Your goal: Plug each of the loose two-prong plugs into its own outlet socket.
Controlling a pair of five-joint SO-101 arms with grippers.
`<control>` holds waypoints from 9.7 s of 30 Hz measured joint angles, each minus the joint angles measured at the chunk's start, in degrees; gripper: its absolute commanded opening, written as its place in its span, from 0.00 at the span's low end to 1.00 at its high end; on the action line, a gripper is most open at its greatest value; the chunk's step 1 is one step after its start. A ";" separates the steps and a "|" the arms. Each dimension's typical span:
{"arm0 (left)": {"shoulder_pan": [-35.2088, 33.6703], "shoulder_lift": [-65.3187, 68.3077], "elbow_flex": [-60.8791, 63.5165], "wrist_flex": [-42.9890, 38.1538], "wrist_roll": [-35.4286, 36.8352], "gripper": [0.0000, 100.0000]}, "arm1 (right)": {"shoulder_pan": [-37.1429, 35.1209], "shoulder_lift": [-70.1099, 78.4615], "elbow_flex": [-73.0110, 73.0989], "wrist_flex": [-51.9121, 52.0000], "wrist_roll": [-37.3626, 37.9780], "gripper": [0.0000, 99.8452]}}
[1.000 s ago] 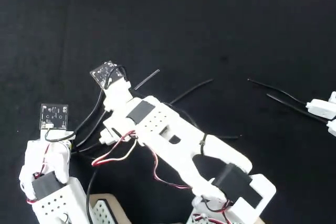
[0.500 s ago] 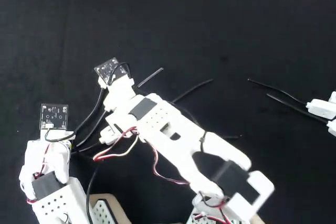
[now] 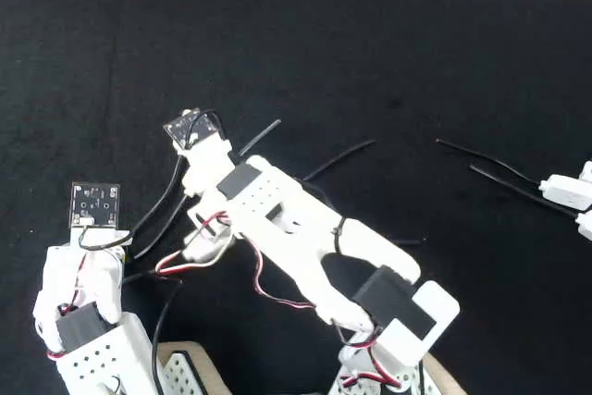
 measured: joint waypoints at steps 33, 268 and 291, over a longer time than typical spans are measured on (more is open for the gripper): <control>0.00 0.00 0.00 -0.09 0.00 0.13 | 57.23 -26.55 23.74 14.59 36.75 0.01; 0.00 0.00 0.09 -0.09 0.00 0.13 | 22.95 14.68 -14.86 16.88 2.73 0.14; 0.00 0.00 0.09 -0.09 0.00 0.13 | 24.00 17.23 -12.92 11.52 -0.70 0.11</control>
